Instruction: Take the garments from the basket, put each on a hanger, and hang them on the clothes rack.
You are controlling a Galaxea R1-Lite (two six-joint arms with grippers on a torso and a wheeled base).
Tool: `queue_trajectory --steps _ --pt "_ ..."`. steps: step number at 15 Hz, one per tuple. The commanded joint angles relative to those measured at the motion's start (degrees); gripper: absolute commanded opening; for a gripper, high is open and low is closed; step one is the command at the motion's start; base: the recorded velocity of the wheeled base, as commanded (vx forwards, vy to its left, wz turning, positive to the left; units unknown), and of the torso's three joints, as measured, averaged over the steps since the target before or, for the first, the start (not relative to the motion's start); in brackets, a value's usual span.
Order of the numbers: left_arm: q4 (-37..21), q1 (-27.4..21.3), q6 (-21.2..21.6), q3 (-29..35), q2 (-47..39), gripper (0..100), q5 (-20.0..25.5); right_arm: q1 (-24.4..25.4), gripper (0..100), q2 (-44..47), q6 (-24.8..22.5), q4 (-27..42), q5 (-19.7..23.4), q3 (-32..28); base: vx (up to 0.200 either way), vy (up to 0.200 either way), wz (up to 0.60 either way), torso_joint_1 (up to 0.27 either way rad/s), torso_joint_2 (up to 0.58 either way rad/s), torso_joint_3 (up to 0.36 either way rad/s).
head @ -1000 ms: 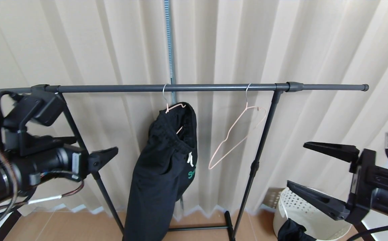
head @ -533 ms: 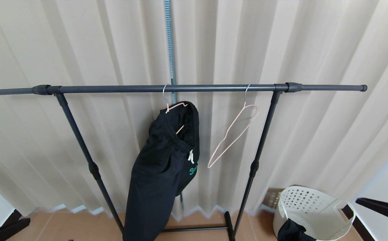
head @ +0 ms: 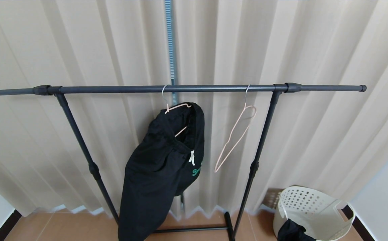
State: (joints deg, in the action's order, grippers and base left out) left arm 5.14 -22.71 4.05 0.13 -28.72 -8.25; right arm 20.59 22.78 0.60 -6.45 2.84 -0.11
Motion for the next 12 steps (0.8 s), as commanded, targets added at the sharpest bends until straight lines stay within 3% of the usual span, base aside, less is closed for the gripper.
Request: queue_trajectory --steps 1,3,7,9,12 --pt "-0.3 0.1 -0.2 -0.1 1.7 100 -0.3 -0.5 100 -5.6 0.1 1.1 -3.1 0.1 0.0 0.0 0.0 0.0 0.0 0.0" --pt "-0.4 2.1 -1.1 -0.1 3.8 100 -1.4 -1.3 100 -8.3 -2.8 1.3 -6.2 0.1 0.0 0.0 0.0 0.0 0.0 0.0" --pt "-0.4 8.6 -1.1 -0.1 8.5 100 -1.9 -8.7 100 -13.0 -3.1 1.3 -6.2 0.1 0.0 0.0 0.0 0.0 0.0 0.0" --pt "-0.4 9.8 -0.9 -0.1 13.9 100 -2.3 -14.3 100 -16.6 -3.0 1.3 -6.2 0.1 0.0 0.0 0.0 0.0 0.0 0.0" --pt "-0.5 11.8 -0.7 -0.1 19.7 100 -4.9 -17.8 100 -18.3 -3.0 1.3 -5.3 0.1 0.0 0.0 0.0 0.0 0.0 0.0"
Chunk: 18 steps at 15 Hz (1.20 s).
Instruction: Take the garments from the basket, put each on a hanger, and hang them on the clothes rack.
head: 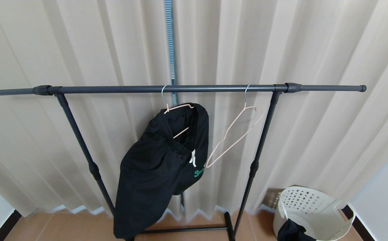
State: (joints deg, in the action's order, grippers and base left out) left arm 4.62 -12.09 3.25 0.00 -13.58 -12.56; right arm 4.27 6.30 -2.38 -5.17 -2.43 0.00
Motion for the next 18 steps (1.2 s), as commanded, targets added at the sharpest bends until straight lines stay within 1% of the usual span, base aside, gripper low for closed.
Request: queue_trajectory --steps 1,3,4,5,6,9,10,11,12,13,14,15,16,17,18 --pt "0.1 3.1 0.4 0.0 7.6 100 -0.9 -2.0 100 -2.4 0.0 0.0 0.6 0.0 0.0 0.0 0.0 0.0 0.0 0.0" --pt "0.1 3.2 2.2 0.0 7.6 100 -5.3 -2.6 100 -3.8 0.0 0.0 0.6 0.0 0.0 0.0 0.0 0.0 0.0 0.0" --pt "0.1 3.2 3.5 0.0 7.6 100 -6.2 -3.1 100 -4.5 0.0 0.0 0.6 0.0 0.0 0.0 0.0 0.0 0.0 0.0" --pt "0.1 3.2 3.5 0.0 7.6 100 -6.2 -3.1 100 -4.5 0.0 0.0 0.6 0.0 0.0 0.0 0.0 0.0 0.0 0.0" --pt "0.1 3.4 6.1 0.0 7.5 100 -6.2 -3.7 100 -5.5 0.0 -0.1 0.5 0.0 0.0 0.0 0.0 0.0 0.0 0.0" --pt "0.2 5.4 8.6 0.0 7.4 100 -5.6 -3.7 100 -5.6 0.2 -0.1 0.7 0.0 0.0 0.0 0.0 0.0 0.0 0.0" --pt "0.2 4.9 8.5 0.0 7.0 100 -3.6 -3.7 100 -5.6 0.3 -0.2 0.6 0.0 0.0 0.0 0.0 0.0 0.0 0.0" --pt "0.3 4.3 8.3 0.0 6.9 100 -2.9 -3.7 100 -5.6 0.3 -0.3 0.6 0.0 0.0 0.0 0.0 0.0 0.0 0.0" --pt "0.0 1.4 5.4 0.0 6.3 100 -1.2 -3.7 100 -5.6 0.4 -0.3 0.6 0.0 0.0 0.0 0.0 0.0 0.0 0.0" --pt "0.0 -0.2 3.2 0.0 5.4 100 -0.7 -3.7 100 -5.6 0.4 -0.3 0.6 0.0 0.0 0.0 0.0 0.0 0.0 0.0" --pt "-0.6 -1.0 -0.4 0.0 3.0 100 -0.8 -3.7 100 -5.6 0.4 -0.3 0.6 0.0 0.0 0.0 0.0 0.0 0.0 0.0" --pt "-0.8 1.2 -2.7 0.0 1.7 100 -0.8 -3.7 100 -5.6 0.4 -0.3 0.5 0.0 0.0 0.0 0.0 0.0 0.0 0.0" --pt "-0.7 4.9 -1.9 0.0 2.1 100 -0.8 -3.7 100 -5.6 0.4 -0.4 0.3 0.0 0.0 0.0 0.0 0.0 0.0 0.0" --pt "-0.7 9.4 0.4 0.0 4.3 100 -0.8 -3.7 100 -5.6 0.4 -0.4 0.3 0.0 0.0 0.0 0.0 0.0 0.0 0.0" --pt "-0.7 11.9 0.8 0.0 7.3 100 -0.6 -3.7 100 -5.6 0.4 -0.3 0.4 0.0 0.0 0.0 0.0 0.0 0.0 0.0"
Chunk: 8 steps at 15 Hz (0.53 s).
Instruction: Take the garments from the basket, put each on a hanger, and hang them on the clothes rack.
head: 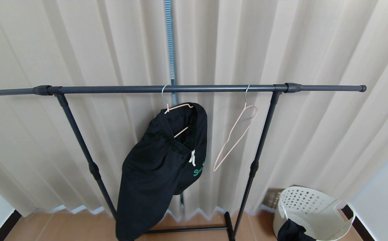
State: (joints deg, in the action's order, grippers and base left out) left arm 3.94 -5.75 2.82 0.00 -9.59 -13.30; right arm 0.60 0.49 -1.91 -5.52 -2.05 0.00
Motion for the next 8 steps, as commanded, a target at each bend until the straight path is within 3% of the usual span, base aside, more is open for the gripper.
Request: queue_trajectory --steps 1,3,4,6,8 --pt "-0.1 5.9 1.1 0.0 5.8 100 0.1 0.0 100 0.2 0.0 0.2 0.1 0.0 0.0 0.0 0.0 0.0 0.0 0.0" --pt "-1.6 5.1 -3.6 0.0 8.1 100 0.7 0.0 100 0.2 0.0 0.1 0.2 0.0 0.0 0.0 0.0 0.0 0.0 0.0" --pt "-1.9 5.1 -5.7 0.0 8.2 100 4.4 0.0 100 0.2 0.0 -0.1 0.2 0.0 0.0 0.0 0.0 0.0 0.0 0.0" --pt "-2.1 5.3 -5.5 0.0 8.6 100 8.4 0.0 100 0.2 0.1 -0.2 0.2 0.0 0.0 0.0 0.0 0.0 0.0 0.0" --pt "-4.6 5.3 -1.8 0.1 8.6 100 12.4 0.0 100 0.2 -0.2 0.2 0.2 0.0 0.0 0.0 0.0 0.0 0.0 0.0"
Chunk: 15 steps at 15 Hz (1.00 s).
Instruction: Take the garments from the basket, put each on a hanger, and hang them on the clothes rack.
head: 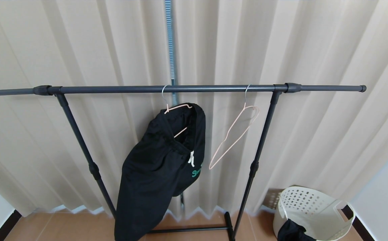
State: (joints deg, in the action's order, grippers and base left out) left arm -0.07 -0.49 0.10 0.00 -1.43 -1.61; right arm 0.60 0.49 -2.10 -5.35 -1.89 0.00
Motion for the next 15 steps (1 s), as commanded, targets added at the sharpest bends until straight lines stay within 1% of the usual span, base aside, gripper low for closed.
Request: queue_trajectory --steps 1,2,3,4,5,7,8,10,15 --pt "-1.4 0.1 1.9 0.4 0.5 100 1.9 0.0 100 0.2 -0.1 0.1 0.0 0.0 0.0 0.0 0.0 0.0 0.0 0.0" --pt "-2.2 0.2 2.5 0.7 -0.2 100 1.9 0.0 100 0.2 -0.1 0.1 0.0 0.0 0.0 0.0 0.0 0.0 0.0 0.0" --pt "-2.2 1.6 2.5 0.7 -2.7 100 0.1 0.0 100 0.2 -0.1 0.1 -0.2 0.0 0.0 0.0 0.0 0.0 0.0 0.0" --pt "-2.2 2.8 1.9 0.7 -2.9 100 -1.3 0.0 100 0.2 -0.1 0.1 -0.3 0.0 0.0 0.0 0.0 0.0 0.0 0.0" --pt "-2.1 2.7 0.6 0.7 -2.9 100 -3.2 0.0 100 0.2 0.0 -0.4 -0.4 0.0 0.0 0.0 0.0 0.0 0.0 0.0" --pt "-1.8 2.6 0.3 0.5 -2.9 100 -2.7 0.0 100 0.2 1.3 -0.4 0.3 0.0 0.0 0.0 0.0 0.0 0.0 0.0" --pt "-1.9 1.5 -0.5 0.6 -1.9 100 -1.4 0.0 100 0.2 1.6 -0.2 1.4 0.0 0.0 0.0 0.0 0.0 0.0 0.0" --pt "-1.7 0.4 -0.6 0.7 1.3 100 0.5 0.0 100 0.2 1.6 0.0 1.5 0.0 0.0 0.0 0.0 0.0 0.0 0.0" --pt "-1.7 0.4 -0.4 0.7 1.1 100 0.6 0.0 100 0.2 1.7 0.0 1.6 0.0 0.0 0.0 0.0 0.0 0.0 0.0"
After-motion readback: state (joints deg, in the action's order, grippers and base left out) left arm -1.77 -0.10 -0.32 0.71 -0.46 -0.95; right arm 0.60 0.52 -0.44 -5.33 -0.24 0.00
